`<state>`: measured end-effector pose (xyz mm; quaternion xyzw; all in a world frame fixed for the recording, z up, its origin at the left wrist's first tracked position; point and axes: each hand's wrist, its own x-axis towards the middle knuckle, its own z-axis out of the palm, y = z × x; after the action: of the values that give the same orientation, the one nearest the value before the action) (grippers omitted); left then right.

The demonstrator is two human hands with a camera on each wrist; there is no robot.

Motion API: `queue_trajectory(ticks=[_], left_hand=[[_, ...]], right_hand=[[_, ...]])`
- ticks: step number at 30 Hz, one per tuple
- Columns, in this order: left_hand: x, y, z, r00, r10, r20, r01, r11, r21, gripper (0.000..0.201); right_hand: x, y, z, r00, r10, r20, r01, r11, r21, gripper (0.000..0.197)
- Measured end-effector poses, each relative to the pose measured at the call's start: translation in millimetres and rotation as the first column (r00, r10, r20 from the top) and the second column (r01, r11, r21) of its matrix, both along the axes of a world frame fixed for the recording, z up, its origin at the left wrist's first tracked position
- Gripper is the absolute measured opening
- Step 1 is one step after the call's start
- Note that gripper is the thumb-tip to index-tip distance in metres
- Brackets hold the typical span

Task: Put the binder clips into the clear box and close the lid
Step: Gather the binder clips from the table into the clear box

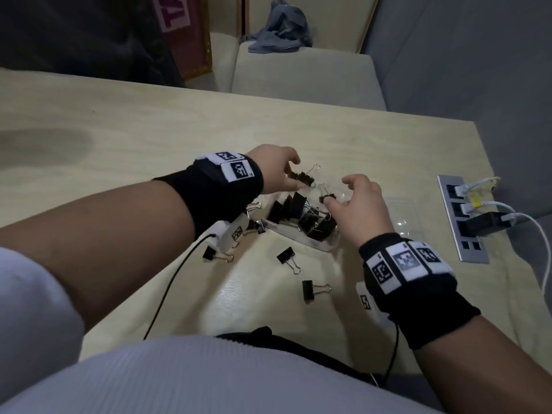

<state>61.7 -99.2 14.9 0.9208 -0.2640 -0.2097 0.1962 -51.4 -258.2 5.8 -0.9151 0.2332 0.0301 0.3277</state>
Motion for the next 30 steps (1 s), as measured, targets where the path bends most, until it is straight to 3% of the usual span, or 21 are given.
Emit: queue_trajectory(ticks=[3, 5, 8, 11, 14, 17, 23, 30], left_hand=[[-4.5, 8.4, -9.0, 1.0, 0.004, 0.015, -0.005, 0.999, 0.039, 0.038], [-8.3, 19.9, -13.3, 1.0, 0.007, 0.026, -0.009, 0.996, 0.091, 0.025], [-15.6, 38.8, -16.9, 1.0, 0.011, 0.002, -0.011, 0.958, 0.287, 0.02], [-27.5, 52.7, -19.6, 0.991, -0.097, -0.093, 0.133, 0.8, 0.584, 0.035], [-44.0, 60.8, -24.3, 0.961, -0.173, -0.215, 0.276, 0.616, 0.738, 0.054], [-54.0, 63.7, -36.5, 0.973, -0.125, -0.194, 0.227, 0.669, 0.707, 0.061], [-59.2, 61.3, -38.7, 0.981, -0.177, -0.075, 0.181, 0.714, 0.677, 0.038], [-56.5, 50.0, -23.2, 0.959, -0.248, -0.137, 0.276, 0.701, 0.657, 0.044]], right_hand=[[-17.0, 7.6, -0.2, 0.989, 0.145, 0.007, -0.145, 0.989, 0.003, 0.023], [-33.3, 14.7, -6.8, 0.947, 0.301, -0.116, -0.304, 0.952, -0.014, 0.009], [-55.4, 26.6, -23.7, 0.796, 0.45, -0.405, -0.514, 0.856, -0.058, 0.023], [-70.6, 38.3, -42.1, 0.707, 0.421, -0.568, -0.554, 0.829, -0.076, 0.052], [-77.4, 50.8, -53.5, 0.734, 0.424, -0.531, -0.557, 0.823, -0.113, 0.05], [-75.4, 56.2, -55.1, 0.772, 0.455, -0.444, -0.561, 0.817, -0.137, 0.036], [-75.0, 53.7, -54.2, 0.765, 0.493, -0.414, -0.592, 0.792, -0.151, 0.029], [-72.5, 41.3, -55.4, 0.822, 0.416, -0.388, -0.476, 0.877, -0.07, 0.019]])
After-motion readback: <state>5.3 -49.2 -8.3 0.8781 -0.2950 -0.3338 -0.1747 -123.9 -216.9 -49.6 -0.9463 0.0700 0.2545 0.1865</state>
